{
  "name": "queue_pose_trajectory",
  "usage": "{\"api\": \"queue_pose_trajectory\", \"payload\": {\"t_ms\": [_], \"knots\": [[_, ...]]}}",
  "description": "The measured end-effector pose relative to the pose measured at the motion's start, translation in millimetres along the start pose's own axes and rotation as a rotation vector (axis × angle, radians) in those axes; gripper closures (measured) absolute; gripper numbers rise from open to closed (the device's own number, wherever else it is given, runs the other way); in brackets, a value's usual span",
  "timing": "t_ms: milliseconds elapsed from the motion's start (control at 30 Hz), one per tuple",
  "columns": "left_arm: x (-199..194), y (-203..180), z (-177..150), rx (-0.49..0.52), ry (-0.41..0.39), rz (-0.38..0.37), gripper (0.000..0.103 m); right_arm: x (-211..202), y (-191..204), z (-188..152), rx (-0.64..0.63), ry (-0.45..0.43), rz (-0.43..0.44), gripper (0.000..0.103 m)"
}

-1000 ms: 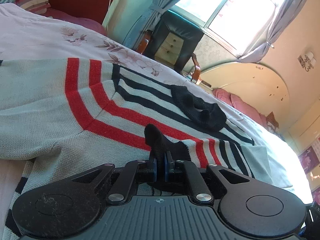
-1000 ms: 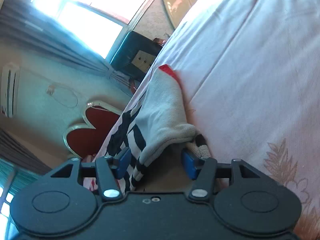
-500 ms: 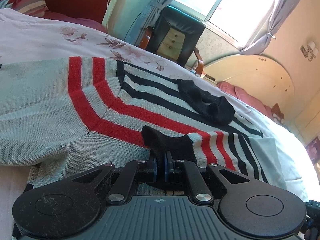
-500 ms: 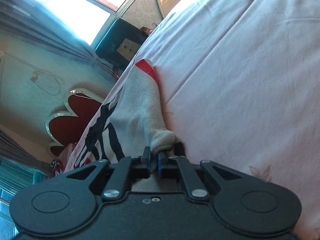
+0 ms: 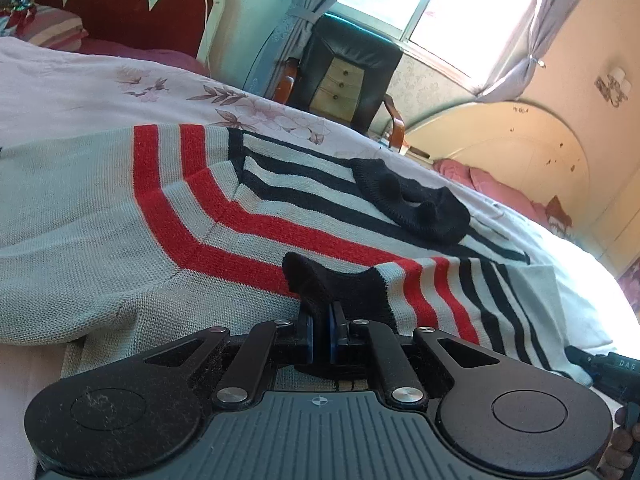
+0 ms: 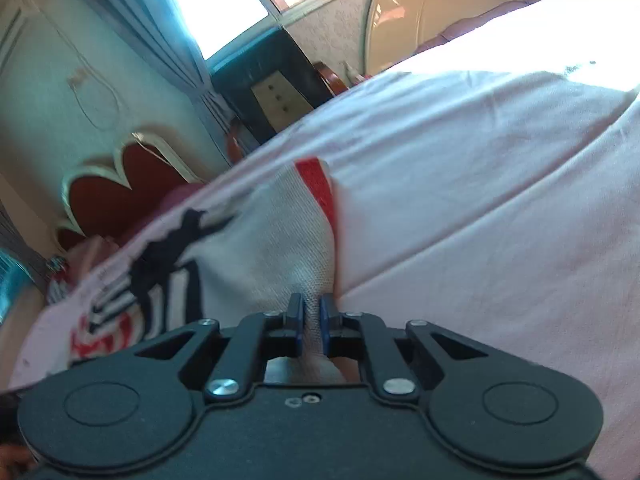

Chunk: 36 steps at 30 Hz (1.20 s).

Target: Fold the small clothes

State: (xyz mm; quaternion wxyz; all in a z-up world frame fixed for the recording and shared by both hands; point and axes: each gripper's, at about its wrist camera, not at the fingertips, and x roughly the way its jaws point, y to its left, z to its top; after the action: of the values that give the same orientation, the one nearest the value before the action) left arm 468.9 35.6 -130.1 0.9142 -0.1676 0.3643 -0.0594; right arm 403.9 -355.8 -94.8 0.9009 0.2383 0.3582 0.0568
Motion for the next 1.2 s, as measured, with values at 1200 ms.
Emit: {"api": "queue_pose_trajectory", "payload": {"t_ms": [1200], "knots": [[65, -141, 13, 0.303, 0.021, -0.085, 0.096, 65, 94, 30, -0.536, 0.063, 0.081, 0.096]]}}
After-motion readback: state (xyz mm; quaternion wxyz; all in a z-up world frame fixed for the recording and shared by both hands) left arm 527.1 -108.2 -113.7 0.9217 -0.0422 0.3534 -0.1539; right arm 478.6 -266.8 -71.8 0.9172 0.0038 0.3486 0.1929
